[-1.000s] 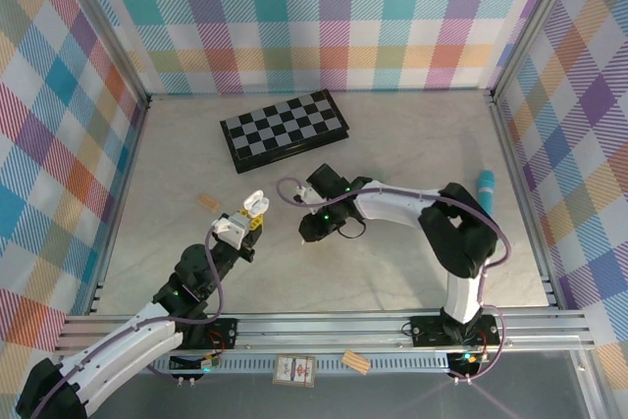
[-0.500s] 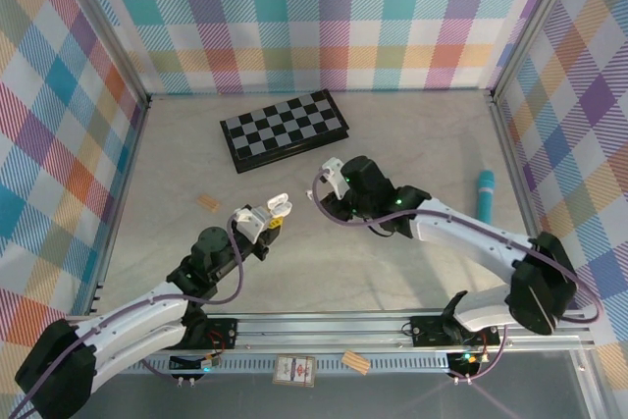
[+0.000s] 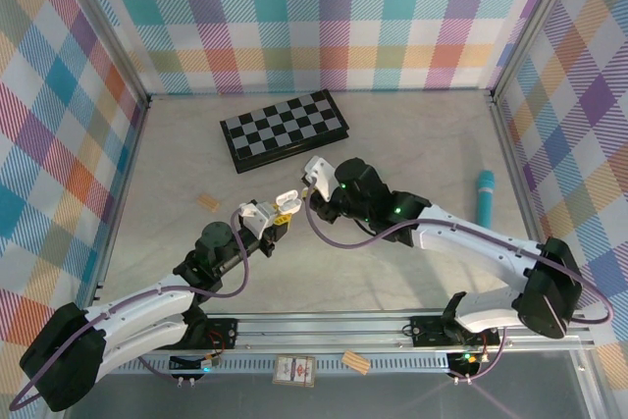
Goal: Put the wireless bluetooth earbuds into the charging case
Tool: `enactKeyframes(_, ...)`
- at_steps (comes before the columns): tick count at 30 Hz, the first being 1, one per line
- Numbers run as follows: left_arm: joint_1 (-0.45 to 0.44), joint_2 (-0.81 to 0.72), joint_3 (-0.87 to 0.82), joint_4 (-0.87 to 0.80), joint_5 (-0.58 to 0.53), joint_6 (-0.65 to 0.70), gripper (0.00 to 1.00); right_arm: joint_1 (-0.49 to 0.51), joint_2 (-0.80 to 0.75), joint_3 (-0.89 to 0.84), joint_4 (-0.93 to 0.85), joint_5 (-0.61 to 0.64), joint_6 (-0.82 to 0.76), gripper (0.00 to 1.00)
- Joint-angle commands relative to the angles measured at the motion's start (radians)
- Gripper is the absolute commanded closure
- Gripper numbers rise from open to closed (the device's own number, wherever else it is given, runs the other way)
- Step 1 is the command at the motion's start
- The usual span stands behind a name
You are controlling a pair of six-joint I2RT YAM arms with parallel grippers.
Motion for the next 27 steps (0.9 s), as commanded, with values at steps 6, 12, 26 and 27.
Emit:
enactKeyframes(6, -0.013, -0.004, 0.033, 0.057, 0.028, -0.018, 0.89, 0.031, 0.064, 0.067, 0.068, -0.068, -0.039, 0.77)
enactKeyframes(12, -0.012, 0.002, 0.031, 0.076, 0.018, -0.037, 0.9, 0.048, 0.097, 0.077, 0.082, -0.073, -0.037, 0.77)
enactKeyframes(26, -0.013, -0.007, 0.036, 0.077, 0.027, -0.056, 0.89, 0.058, 0.119, 0.076, 0.081, -0.092, -0.031, 0.78)
enactKeyframes(27, -0.013, -0.007, 0.037, 0.077, 0.021, -0.059, 0.9, 0.058, 0.116, 0.073, 0.081, -0.1, -0.029, 0.77)
